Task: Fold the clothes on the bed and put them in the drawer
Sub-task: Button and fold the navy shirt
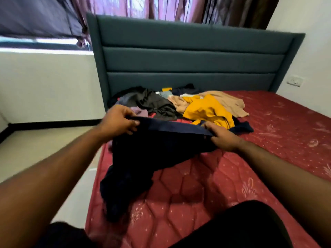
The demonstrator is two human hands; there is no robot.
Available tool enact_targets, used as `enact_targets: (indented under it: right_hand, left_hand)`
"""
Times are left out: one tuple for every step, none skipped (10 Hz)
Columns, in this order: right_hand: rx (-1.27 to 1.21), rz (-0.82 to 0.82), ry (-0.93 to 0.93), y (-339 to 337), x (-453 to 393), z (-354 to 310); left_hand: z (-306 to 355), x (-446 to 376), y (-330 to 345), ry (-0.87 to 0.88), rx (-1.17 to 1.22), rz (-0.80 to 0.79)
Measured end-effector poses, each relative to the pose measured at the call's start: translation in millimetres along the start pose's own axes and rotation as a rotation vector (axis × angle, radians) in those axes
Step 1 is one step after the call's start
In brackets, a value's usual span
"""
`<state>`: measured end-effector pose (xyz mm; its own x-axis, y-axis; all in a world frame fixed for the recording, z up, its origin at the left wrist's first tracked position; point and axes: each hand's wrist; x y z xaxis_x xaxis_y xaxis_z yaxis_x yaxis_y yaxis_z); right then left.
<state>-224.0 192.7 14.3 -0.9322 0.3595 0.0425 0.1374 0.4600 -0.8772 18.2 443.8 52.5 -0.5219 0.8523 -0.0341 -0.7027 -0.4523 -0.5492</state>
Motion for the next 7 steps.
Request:
enact_targets:
  right_hand:
    - [-0.031,0.300,-0.097,-75,2,-45]
    - [-0.362,0.199,-0.143,-146,11,-106]
    - [-0.531,0.106,-0.113,-207,34,-149]
    - [-0.412,-0.068,-0.166,-248,60,-169]
    - [-0.216,-0.755,0.014,-229,67,-177]
    - [0.370,-0.565,0.050,-231,28,-187]
    - [0.542,0.884,0.006,-297,12,-211]
  left_hand:
    - [59,-3,-58,0.076,0.102,0.069]
    - [123,-11,-105,0.190,0.168,0.141]
    - [177,-7,-139,0.250,0.215,0.177]
    - [212,22,-177,0.177,0.199,-0.038]
    - [213,40,-175,-0.219,-0.250,-0.537]
    - [233,7,-154,-0.287,-0.712,-0.324]
    - [290,-15,-152,0.323,-0.607,0.707]
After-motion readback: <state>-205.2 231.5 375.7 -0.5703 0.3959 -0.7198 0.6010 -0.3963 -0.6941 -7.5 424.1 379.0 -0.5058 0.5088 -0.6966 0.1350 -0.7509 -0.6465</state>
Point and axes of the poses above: each hand's wrist, its own x-axis away from the middle knuckle, its own y-axis out of the palm, z = x × y, and after that the axes turned 10 degrees about -z, right-handed
